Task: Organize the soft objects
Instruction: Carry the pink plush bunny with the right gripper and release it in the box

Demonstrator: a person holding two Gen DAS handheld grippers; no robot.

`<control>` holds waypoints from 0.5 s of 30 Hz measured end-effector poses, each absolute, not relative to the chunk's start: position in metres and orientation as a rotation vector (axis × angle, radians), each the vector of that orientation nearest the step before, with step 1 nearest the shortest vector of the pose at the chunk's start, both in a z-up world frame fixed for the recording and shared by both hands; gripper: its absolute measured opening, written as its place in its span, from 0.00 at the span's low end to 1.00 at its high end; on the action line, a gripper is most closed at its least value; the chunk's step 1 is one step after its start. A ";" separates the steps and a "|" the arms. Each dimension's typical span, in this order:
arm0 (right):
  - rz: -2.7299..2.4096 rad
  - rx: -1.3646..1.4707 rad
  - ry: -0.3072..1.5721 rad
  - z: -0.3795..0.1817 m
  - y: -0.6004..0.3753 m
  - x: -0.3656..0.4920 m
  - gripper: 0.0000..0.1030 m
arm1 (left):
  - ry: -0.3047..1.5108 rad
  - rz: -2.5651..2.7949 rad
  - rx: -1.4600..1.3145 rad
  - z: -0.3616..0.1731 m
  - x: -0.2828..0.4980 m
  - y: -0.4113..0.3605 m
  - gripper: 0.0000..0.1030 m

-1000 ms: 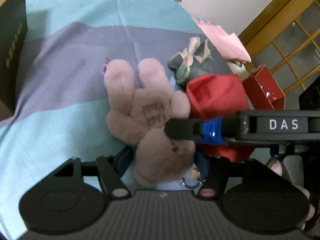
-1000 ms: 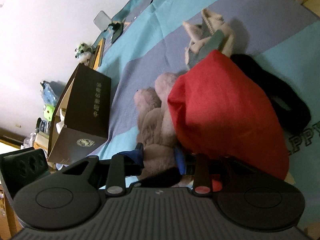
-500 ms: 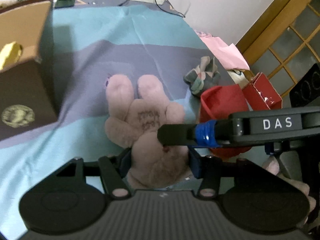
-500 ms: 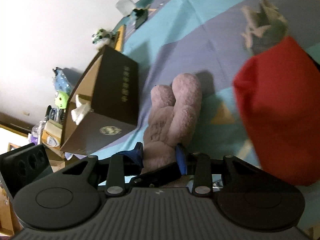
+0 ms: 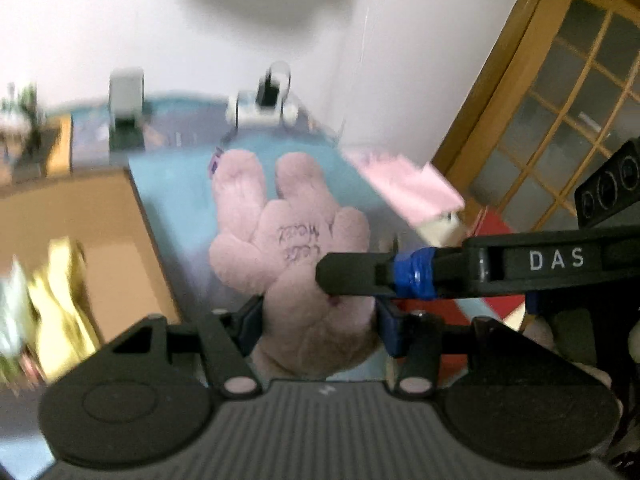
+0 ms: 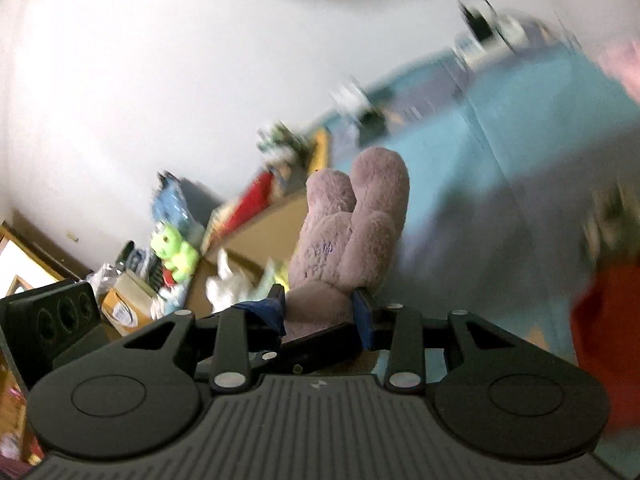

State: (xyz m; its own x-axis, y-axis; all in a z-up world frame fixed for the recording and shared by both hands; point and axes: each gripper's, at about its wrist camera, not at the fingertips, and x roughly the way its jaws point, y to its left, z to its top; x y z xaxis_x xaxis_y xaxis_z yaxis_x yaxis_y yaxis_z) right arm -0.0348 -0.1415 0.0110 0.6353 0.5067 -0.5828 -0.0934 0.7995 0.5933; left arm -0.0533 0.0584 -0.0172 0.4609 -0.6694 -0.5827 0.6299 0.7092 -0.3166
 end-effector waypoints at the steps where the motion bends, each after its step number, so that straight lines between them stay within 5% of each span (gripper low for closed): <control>1: 0.377 0.540 0.785 0.018 -0.136 -0.029 0.21 | 0.712 -0.799 -0.061 -0.009 -0.049 0.065 0.52; 10: 0.516 0.475 0.581 0.049 -0.074 0.030 0.21 | 0.519 -0.701 -0.044 0.040 -0.002 0.132 0.52; 15: 0.537 0.490 0.652 0.026 -0.044 0.062 0.21 | 0.582 -0.647 -0.063 0.020 0.030 0.165 0.52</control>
